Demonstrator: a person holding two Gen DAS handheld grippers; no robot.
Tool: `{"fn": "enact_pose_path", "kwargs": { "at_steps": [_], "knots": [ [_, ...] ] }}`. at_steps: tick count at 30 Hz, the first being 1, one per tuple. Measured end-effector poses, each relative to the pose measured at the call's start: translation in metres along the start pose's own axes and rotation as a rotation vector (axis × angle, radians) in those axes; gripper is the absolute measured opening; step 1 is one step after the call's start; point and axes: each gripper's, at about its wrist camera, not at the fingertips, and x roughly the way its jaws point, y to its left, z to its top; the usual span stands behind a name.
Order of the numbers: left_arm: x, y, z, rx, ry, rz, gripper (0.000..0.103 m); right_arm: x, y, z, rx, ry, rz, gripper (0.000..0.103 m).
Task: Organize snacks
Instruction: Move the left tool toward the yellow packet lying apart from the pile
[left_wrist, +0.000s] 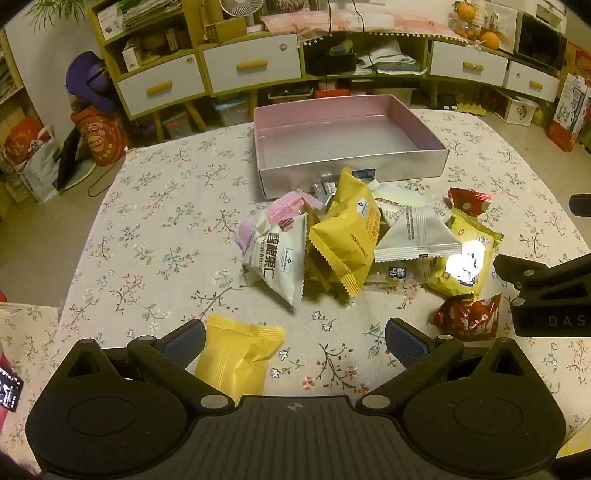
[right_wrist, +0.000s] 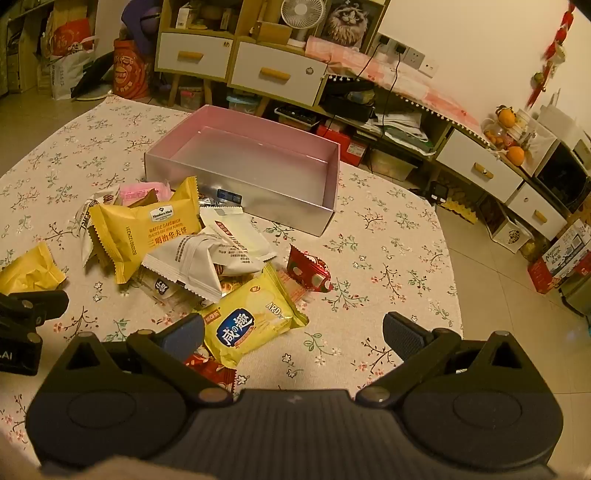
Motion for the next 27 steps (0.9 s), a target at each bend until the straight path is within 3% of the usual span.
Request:
{"fn": "enact_pose_path", "kwargs": {
  "at_steps": [22, 27],
  "knots": [
    [0.000, 0.000, 0.000, 0.000, 0.004, 0.001, 0.103, 0.000, 0.001, -0.001, -0.001, 0.007, 0.000, 0.103],
    [0.006, 0.003, 0.003, 0.003, -0.002, 0.004, 0.103, 0.005, -0.009, 0.000, 0.055, 0.061, 0.068, 0.103]
  ]
}}
